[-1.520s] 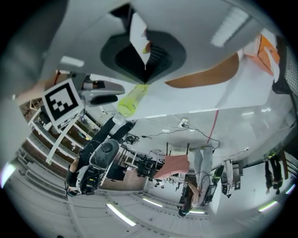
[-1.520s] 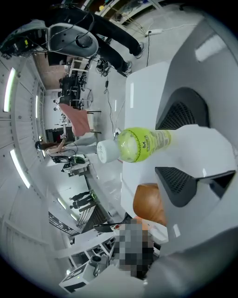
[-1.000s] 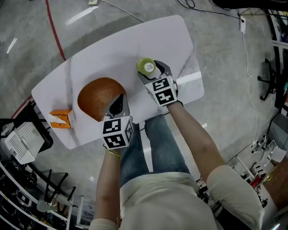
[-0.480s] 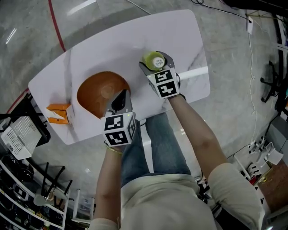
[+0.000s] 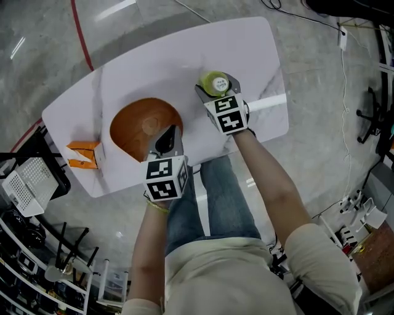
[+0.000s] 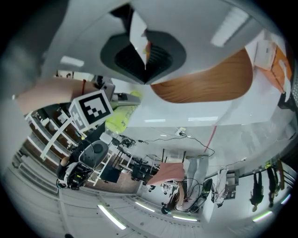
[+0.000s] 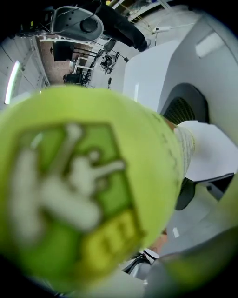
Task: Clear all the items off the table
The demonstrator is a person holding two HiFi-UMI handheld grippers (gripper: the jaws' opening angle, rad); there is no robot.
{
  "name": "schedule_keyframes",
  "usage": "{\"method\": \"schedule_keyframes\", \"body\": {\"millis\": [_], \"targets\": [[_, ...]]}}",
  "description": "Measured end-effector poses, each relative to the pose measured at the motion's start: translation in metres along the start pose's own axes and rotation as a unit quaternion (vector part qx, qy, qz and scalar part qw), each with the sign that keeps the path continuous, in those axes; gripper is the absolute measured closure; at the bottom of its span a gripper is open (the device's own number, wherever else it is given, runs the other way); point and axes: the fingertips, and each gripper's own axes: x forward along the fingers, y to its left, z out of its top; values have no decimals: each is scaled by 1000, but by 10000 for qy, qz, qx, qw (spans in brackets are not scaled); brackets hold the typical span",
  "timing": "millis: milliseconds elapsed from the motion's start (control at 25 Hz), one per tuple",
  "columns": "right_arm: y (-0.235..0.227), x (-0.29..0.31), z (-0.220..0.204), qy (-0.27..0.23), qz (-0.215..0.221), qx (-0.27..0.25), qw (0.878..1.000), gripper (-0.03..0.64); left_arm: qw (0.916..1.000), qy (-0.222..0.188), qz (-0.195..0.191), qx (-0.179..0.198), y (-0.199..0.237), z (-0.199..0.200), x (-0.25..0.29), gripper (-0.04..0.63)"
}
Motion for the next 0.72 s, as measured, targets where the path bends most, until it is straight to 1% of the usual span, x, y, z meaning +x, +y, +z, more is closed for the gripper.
{"method": "schedule_keyframes", "body": {"millis": [120,360,720], "targets": [[0,-5,0,51,-27,49,10000,310,10000,-21,-25,23,-2,4,-4,586],[7,-26,3,-57,-106,166,9998,311,9999,-65,-63,88,-3,10,-14,586],[20,-65,7,-68,-220,269,9994,311,9999,-118,-55,94,-2,16,-39,586]]}}
